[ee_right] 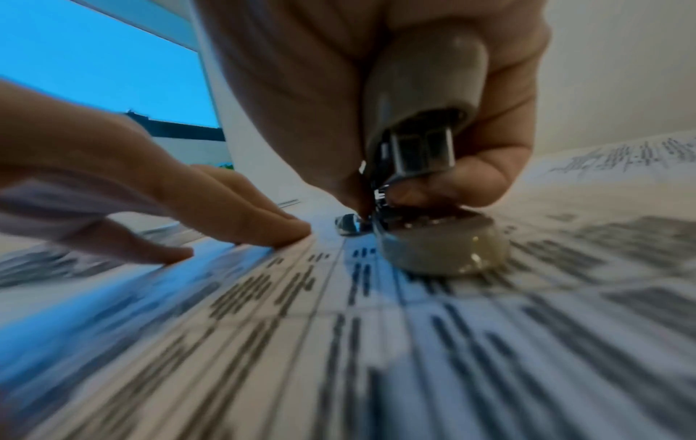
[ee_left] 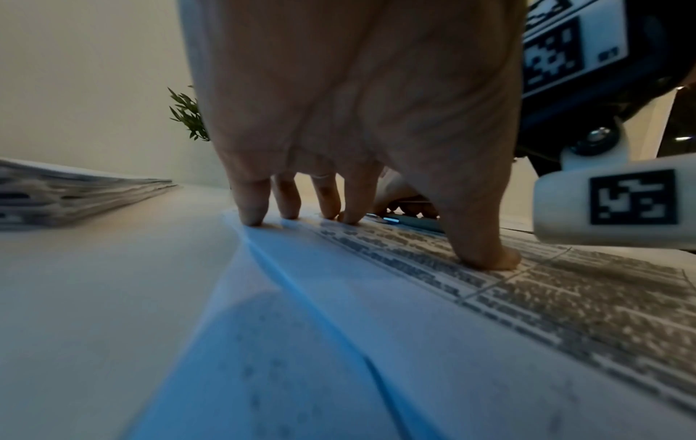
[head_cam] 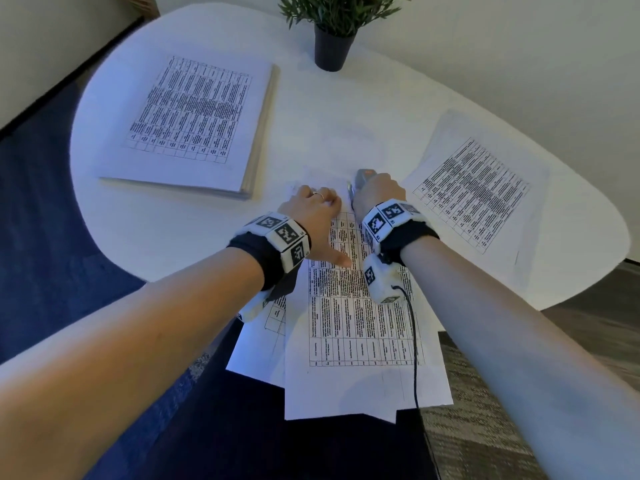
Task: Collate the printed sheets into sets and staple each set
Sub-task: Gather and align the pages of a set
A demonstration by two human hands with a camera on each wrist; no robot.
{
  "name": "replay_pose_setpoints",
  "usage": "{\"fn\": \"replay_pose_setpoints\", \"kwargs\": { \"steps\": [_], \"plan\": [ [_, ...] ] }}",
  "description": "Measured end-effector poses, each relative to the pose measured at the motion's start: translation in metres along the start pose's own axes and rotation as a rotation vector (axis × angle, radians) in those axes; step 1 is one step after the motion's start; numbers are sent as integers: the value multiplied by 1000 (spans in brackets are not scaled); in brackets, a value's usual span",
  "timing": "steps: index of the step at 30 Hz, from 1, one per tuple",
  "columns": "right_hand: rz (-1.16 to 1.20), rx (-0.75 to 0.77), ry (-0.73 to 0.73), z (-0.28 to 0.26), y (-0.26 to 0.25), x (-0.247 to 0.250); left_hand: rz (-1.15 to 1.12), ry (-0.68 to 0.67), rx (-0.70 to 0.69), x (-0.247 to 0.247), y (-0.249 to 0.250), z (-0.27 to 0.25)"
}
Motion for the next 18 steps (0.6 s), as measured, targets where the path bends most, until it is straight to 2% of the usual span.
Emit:
{"fn": "replay_pose_setpoints", "kwargs": {
  "steps": [3,5,10,15,18],
  "plan": [
    [17,112,25,2,-9,4,-22,22,6,-2,-2,-1],
    [13,131,0,0,-9,6,-77,37,18,-5,-4,-2],
    [-131,211,0,-7,7,2,-234,86,93,-6,-13,-9],
    [-226,284,3,-12,12,3,-238,86,134,-3,-13,-9],
    [-238,268,8,-14,8,3,-216,64,132,-2,-13,-8]
  ]
}}
Point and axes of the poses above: each hand's wrist, its own z-axis towards the middle knuckle, its own x-axis out of the back of the hand, y = z × x, the point moved 2 cm from there along z, towards the middle knuckle, and after that the axes turned 14 degrees about -x, right-handed, at the moved point
